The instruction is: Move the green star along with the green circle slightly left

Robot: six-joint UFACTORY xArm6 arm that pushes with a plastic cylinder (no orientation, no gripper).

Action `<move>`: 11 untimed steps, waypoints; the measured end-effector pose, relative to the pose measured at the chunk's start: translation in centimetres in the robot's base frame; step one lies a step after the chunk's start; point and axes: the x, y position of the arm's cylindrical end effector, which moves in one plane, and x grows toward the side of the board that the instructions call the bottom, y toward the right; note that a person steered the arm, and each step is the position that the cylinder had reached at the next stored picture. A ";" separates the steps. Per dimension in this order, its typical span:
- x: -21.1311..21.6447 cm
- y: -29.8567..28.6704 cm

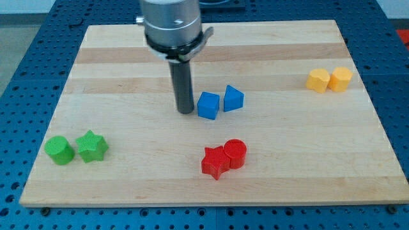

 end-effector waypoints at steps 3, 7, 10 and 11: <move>-1.3 0.9; 5.3 -5.3; 9.1 -10.6; 9.8 -12.9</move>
